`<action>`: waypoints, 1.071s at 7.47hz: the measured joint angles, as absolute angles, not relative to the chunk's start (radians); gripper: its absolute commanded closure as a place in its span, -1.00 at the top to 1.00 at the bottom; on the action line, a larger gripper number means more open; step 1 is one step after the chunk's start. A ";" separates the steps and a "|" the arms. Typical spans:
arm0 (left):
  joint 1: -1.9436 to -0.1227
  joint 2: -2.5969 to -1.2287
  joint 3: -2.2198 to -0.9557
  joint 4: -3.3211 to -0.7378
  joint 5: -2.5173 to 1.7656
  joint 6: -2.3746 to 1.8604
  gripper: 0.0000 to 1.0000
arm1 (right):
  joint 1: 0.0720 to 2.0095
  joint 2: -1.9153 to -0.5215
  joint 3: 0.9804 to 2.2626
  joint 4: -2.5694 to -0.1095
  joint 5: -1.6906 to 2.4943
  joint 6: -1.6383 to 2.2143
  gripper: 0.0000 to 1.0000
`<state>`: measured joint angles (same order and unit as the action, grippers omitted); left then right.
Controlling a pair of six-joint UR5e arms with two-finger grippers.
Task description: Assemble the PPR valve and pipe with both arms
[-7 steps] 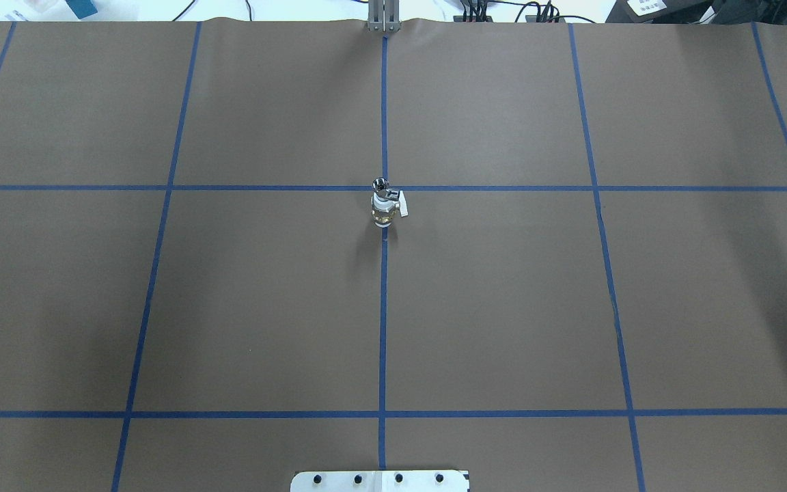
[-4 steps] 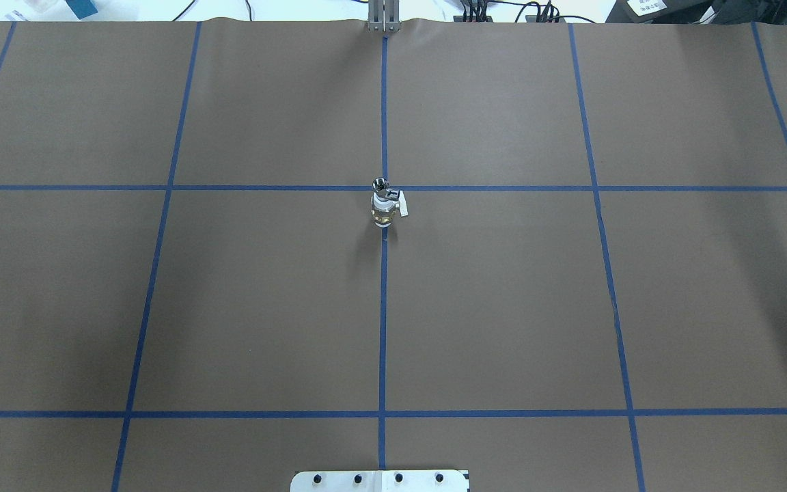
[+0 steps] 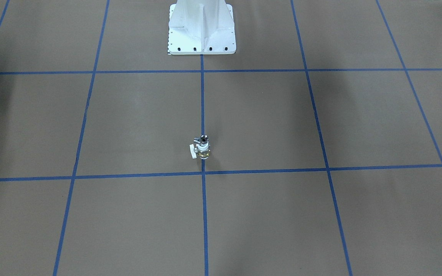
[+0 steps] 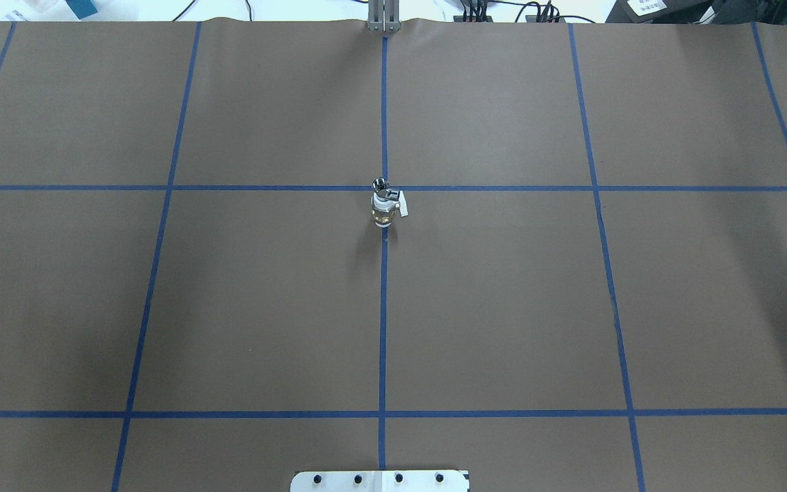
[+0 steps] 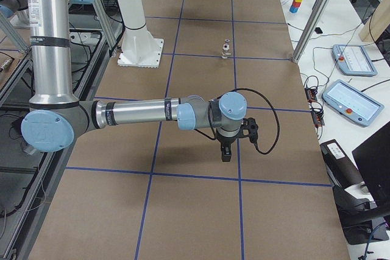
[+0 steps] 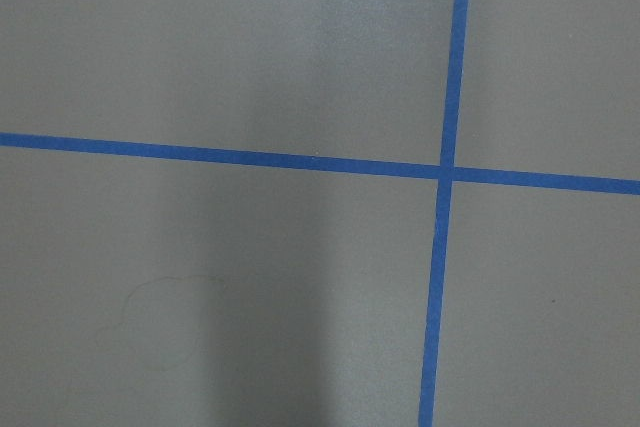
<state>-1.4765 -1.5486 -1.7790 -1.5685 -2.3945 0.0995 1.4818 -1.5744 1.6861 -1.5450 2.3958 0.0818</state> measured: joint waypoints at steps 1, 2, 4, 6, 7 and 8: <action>-1.477 -1.549 -1.781 -1.572 -2.395 0.100 0.99 | 1.482 -1.571 1.689 -1.545 2.395 0.084 0.99; -1.477 -1.549 -1.784 -1.573 -2.395 0.100 0.99 | 1.482 -1.567 1.690 -1.546 2.394 0.086 0.99; -1.477 -1.548 -1.790 -1.574 -2.395 0.100 0.99 | 1.482 -1.563 1.690 -1.546 2.392 0.102 0.99; -1.477 -1.549 -1.795 -1.574 -2.394 0.099 1.00 | 1.487 -1.562 1.693 -1.545 2.389 0.114 0.99; -1.477 -1.549 -1.797 -1.574 -2.393 0.099 1.00 | 1.491 -1.559 1.695 -1.545 2.387 0.118 0.99; -1.477 -1.549 -1.797 -1.574 -2.392 0.098 0.99 | 1.493 -1.554 1.698 -1.546 2.378 0.134 0.99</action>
<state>-1.4769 -1.5492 -1.7969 -1.5739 -2.3917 0.0984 1.4929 -1.5538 1.6985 -1.5457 2.3783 0.1342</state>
